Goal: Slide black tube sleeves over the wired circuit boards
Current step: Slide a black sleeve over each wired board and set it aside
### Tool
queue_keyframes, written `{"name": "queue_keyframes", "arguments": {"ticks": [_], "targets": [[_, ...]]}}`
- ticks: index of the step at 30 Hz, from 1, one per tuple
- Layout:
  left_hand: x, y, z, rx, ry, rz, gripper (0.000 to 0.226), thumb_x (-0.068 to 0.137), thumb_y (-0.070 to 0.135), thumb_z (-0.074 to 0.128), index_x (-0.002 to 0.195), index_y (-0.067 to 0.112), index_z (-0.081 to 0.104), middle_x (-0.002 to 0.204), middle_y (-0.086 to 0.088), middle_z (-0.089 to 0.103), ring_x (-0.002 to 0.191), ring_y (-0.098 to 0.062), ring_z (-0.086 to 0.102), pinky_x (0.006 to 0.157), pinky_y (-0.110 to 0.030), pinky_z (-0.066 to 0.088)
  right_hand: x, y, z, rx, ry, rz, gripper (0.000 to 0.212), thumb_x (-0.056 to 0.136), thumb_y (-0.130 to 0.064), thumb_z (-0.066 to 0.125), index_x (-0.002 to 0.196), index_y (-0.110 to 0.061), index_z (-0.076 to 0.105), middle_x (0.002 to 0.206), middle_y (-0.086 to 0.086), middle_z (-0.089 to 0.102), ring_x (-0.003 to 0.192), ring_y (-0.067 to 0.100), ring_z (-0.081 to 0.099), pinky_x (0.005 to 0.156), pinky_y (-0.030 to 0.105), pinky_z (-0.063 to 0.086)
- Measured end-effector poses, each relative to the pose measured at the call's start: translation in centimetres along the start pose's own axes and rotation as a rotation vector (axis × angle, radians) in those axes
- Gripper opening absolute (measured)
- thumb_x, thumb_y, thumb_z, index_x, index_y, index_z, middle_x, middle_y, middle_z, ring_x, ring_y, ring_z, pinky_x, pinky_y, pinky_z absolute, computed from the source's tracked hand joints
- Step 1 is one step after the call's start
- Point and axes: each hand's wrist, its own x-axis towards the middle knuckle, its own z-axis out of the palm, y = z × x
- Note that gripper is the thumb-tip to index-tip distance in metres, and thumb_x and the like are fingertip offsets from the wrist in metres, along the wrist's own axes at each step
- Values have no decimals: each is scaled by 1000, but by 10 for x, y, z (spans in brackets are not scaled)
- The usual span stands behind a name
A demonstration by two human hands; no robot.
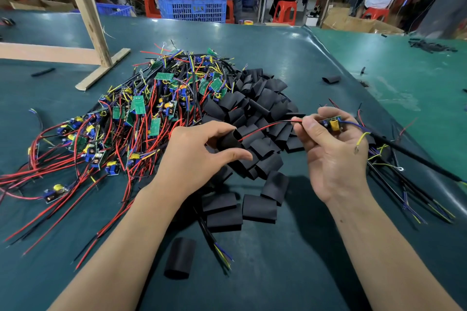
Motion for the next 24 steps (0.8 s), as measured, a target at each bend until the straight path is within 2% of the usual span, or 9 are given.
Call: {"name": "queue_keyframes", "arguments": {"ticks": [4,10,13,17,20,24], "targets": [[0,1,0,10,-20,22,45,63,48,82,97,18,77,83,28,65,82,1,66,78,-19,51,0,2,0,-2,-65,29,23,74,3,67,92,-10,59,76,6,63,75,23,70,71,26,56],[0,1,-1,7,-34,42,47,62,42,86,100,15,77,89,15,70,85,2,65,81,-21,52,-2,3,-1,-12,-236,54,22,74,0,71,91,-10,61,76,8,64,79,28,70,72,27,56],[-1,3,1,-11,-49,37,46,62,39,89,100,15,77,90,12,73,84,0,67,80,-28,54,-3,9,-1,-90,-211,45,21,77,4,69,90,-11,62,78,10,64,80,29,71,72,28,56],[-1,4,5,-11,-66,65,43,62,39,89,97,16,77,85,14,72,79,-1,67,75,-27,52,-7,17,1,-296,-198,-19,20,81,6,70,89,-10,63,75,6,67,74,26,70,73,31,57],[-1,3,5,38,-66,86,46,63,40,88,98,13,76,87,6,74,79,-6,67,75,-30,52,-12,22,3,-367,-203,67,14,87,3,68,89,-10,63,74,7,69,72,26,71,68,31,58],[-1,1,6,75,-110,135,49,69,40,83,104,7,75,89,-3,75,81,-19,70,74,-40,55,-17,25,9,-361,-261,209,8,91,-13,64,87,-15,70,82,6,72,76,22,70,68,34,59]]}}
